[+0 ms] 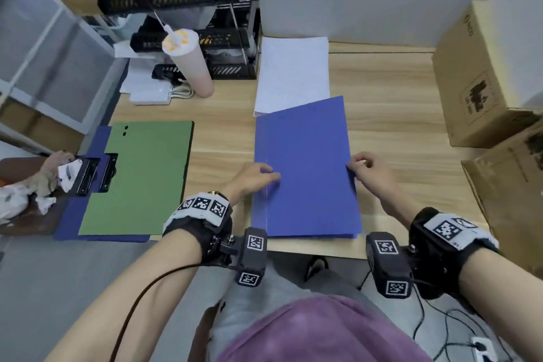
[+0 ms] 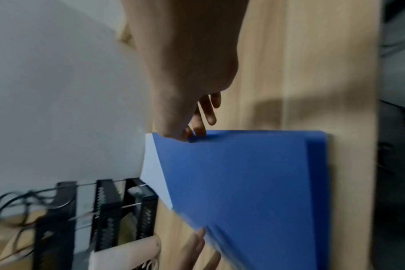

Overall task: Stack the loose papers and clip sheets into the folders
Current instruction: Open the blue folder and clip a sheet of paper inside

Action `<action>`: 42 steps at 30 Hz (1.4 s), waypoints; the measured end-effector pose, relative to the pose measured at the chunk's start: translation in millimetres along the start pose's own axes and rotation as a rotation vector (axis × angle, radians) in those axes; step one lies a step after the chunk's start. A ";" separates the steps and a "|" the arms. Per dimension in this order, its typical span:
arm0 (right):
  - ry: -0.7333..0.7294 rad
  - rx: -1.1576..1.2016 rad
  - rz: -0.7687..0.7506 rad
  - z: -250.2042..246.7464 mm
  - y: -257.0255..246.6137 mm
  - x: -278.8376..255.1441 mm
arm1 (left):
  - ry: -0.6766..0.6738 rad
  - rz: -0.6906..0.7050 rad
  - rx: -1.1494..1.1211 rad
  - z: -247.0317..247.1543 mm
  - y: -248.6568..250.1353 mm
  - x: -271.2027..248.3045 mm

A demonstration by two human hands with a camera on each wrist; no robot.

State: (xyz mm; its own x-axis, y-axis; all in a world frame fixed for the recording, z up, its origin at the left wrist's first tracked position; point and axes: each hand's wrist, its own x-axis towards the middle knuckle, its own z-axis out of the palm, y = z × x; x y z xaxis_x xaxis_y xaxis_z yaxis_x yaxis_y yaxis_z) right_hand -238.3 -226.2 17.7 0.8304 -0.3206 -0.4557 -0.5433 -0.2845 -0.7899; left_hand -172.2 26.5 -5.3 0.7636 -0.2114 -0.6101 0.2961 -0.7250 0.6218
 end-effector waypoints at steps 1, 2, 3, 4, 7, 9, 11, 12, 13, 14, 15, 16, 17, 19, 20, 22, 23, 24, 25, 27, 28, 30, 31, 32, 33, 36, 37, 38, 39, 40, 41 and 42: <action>-0.019 -0.051 -0.050 -4.4 -15.6 0.4 | -0.030 0.010 -0.046 -9.5 15.3 -3.2; -0.062 -0.094 -0.096 -7.2 -33.9 -0.4 | -0.055 0.023 -0.090 -19.1 30.0 -6.5; -0.133 -0.115 -0.128 -7.3 -54.1 -2.6 | -0.080 0.040 -0.132 -29.4 42.9 -9.7; -0.228 -0.118 -0.150 -4.9 -74.3 -5.2 | -0.101 0.062 -0.169 -40.5 55.1 -13.9; -0.449 -0.065 -0.238 20.3 -129.6 -10.3 | -0.084 0.148 -0.222 -75.2 78.8 -25.8; -0.523 -0.060 -0.283 46.4 -159.2 -12.1 | -0.016 0.185 -0.272 -102.7 82.0 -32.4; -0.608 -0.090 -0.301 76.1 -181.9 -13.9 | 0.056 0.203 -0.323 -132.0 73.5 -39.5; -0.658 -0.111 -0.303 91.6 -190.6 -14.3 | 0.088 0.209 -0.322 -147.1 64.6 -41.9; -0.701 -0.124 -0.297 106.9 -198.0 -14.6 | 0.110 0.210 -0.310 -161.6 54.0 -45.0; -0.733 -0.134 -0.290 121.5 -204.2 -14.9 | 0.122 0.204 -0.299 -175.6 42.2 -47.2; -0.755 -0.139 -0.279 136.2 -208.5 -13.8 | 0.133 0.188 -0.291 -188.4 28.7 -48.7; -0.767 -0.141 -0.265 149.7 -210.6 -11.9 | 0.144 0.168 -0.282 -200.0 13.4 -47.3; -0.773 -0.135 -0.247 161.3 -210.6 -9.5 | 0.150 0.146 -0.274 -209.8 -2.5 -46.1; -0.771 -0.118 -0.195 179.5 -204.3 -3.5 | 0.152 0.099 -0.263 -223.5 -36.0 -39.7; -0.765 -0.115 -0.165 185.7 -197.5 0.3 | 0.165 0.067 -0.265 -227.2 -52.8 -33.7; -0.718 -0.108 -0.101 192.5 -176.2 10.0 | 0.213 0.001 -0.289 -229.1 -85.2 -19.6; -0.676 -0.095 -0.062 193.4 -162.2 14.7 | 0.245 -0.026 -0.305 -226.7 -100.5 -13.8; -0.618 -0.086 -0.022 192.6 -145.6 19.5 | 0.280 -0.060 -0.313 -223.2 -116.8 -6.9; -0.549 -0.070 0.014 190.8 -128.8 23.2 | 0.324 -0.074 -0.292 -219.0 -133.2 0.7; -0.392 -0.046 0.080 184.4 -93.5 27.8 | 0.378 -0.067 -0.125 -207.9 -163.8 18.7; -0.326 -0.044 0.115 179.7 -76.3 27.1 | 0.372 -0.065 -0.018 -199.6 -172.4 25.1; -0.234 -0.071 0.175 171.3 -45.3 23.1 | 0.291 -0.061 0.169 -180.0 -177.0 32.2; -0.210 -0.090 0.198 168.1 -33.6 20.2 | 0.223 -0.053 0.227 -169.9 -175.4 34.0; -0.199 -0.108 0.222 166.0 -26.6 17.9 | 0.161 -0.058 0.260 -159.6 -174.3 37.3; -0.194 -0.117 0.239 164.9 -22.5 17.2 | 0.114 -0.065 0.290 -150.1 -174.5 40.9; -0.172 -0.094 0.274 164.5 -19.4 19.4 | 0.071 -0.121 0.388 -135.8 -172.6 47.7; -0.164 -0.083 0.286 164.2 -21.1 20.1 | 0.066 -0.126 0.413 -135.5 -170.5 48.5; -0.167 -0.080 0.287 163.6 -22.4 21.2 | 0.058 -0.130 0.423 -137.5 -167.3 48.6; -0.182 -0.081 0.279 163.6 -22.3 22.5 | 0.048 -0.127 0.421 -141.2 -165.1 48.2; -0.208 -0.090 0.273 163.1 -22.0 23.0 | 0.031 -0.130 0.416 -145.8 -163.1 47.3; -0.239 -0.114 0.268 161.8 -23.6 21.6 | 0.013 -0.134 0.414 -151.3 -160.9 46.6; -0.270 -0.156 0.264 160.5 -25.2 19.5 | -0.013 -0.143 0.421 -157.6 -157.3 45.3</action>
State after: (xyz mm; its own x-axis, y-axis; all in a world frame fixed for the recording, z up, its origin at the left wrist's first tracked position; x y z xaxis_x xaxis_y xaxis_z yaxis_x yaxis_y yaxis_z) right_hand -188.6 -80.3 -37.2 0.6511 -0.1587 -0.7422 -0.7373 -0.3647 -0.5687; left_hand -93.8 234.3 -53.4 0.7238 -0.0960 -0.6833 0.1366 -0.9507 0.2782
